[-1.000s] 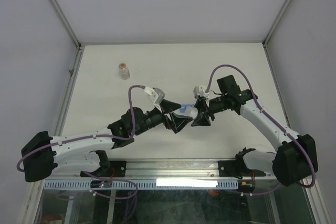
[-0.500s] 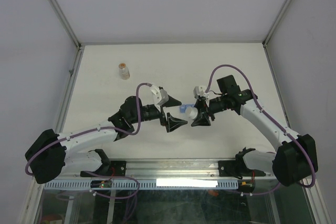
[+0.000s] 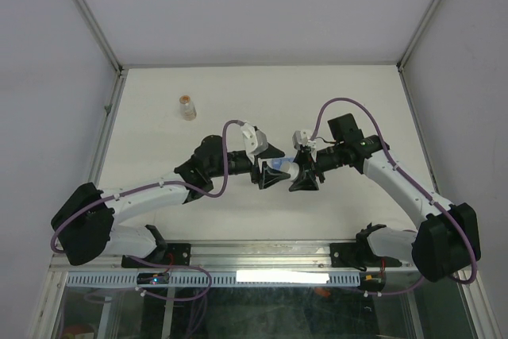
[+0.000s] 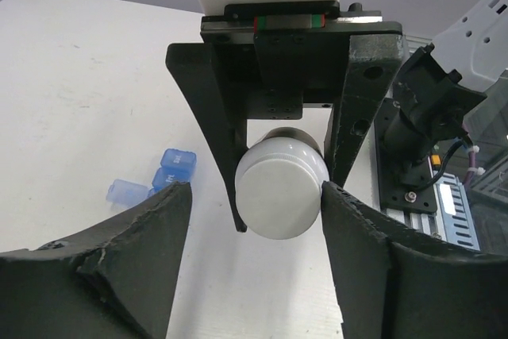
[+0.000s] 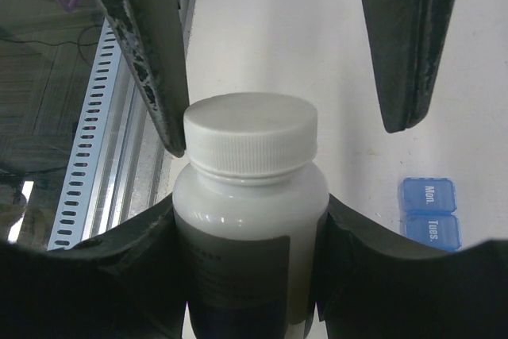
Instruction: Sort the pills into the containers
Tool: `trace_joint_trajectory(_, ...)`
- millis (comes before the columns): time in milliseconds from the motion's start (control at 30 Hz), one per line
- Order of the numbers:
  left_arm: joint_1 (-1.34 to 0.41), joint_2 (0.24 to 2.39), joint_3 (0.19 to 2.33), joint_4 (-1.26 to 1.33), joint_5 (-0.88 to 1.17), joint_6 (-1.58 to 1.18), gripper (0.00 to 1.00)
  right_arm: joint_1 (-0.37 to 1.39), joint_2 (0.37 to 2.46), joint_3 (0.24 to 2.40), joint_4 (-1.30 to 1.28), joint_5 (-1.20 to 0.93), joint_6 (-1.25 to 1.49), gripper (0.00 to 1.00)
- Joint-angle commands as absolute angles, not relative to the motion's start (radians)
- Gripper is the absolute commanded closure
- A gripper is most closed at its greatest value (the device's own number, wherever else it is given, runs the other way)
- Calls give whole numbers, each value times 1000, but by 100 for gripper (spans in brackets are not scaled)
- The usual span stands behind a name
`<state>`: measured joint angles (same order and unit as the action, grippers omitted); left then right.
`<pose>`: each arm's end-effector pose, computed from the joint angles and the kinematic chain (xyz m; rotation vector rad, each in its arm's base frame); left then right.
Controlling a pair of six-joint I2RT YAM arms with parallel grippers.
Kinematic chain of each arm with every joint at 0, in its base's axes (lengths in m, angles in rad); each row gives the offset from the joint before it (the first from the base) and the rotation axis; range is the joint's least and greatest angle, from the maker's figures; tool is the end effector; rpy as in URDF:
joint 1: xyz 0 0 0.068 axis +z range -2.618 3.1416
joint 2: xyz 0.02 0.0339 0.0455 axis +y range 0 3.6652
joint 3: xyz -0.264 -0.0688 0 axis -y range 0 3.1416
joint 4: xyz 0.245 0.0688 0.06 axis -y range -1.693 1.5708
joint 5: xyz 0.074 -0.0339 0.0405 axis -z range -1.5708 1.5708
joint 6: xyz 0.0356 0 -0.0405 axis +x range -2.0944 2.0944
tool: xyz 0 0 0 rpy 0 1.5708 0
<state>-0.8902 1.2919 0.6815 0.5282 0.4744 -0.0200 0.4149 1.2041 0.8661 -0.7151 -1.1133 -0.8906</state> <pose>0.1685 -0.2339 0.2674 1.0707 1.3963 -1.0682 0.1892 0.1182 0.2573 -1.5836 1.4894 1.1634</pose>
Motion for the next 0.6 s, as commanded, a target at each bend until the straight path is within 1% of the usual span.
trace_joint_trajectory(0,-890,1298,735,523,503,14,36,419,1191,912,-691,-1152,-899,100)
trace_joint_trajectory(100,-890,1300,736,519,520,14,41,419,1191,913,-692,-1152,-900,100)
trace_joint_trajectory(300,-884,1309,743,517,550,0,56,420,1192,913,-693,-1151,-899,100)
trace_joint_trajectory(333,-881,1310,743,516,555,-6,60,419,1191,912,-692,-1152,-899,100)
trace_joint_trajectory(400,-879,1313,747,518,555,-30,75,418,1191,912,-693,-1152,-899,100)
trace_joint_trajectory(433,-878,1313,747,519,554,-43,80,419,1191,913,-692,-1151,-899,100)
trace_joint_trajectory(567,-875,1317,736,566,555,-151,92,419,1192,912,-692,-1150,-899,100)
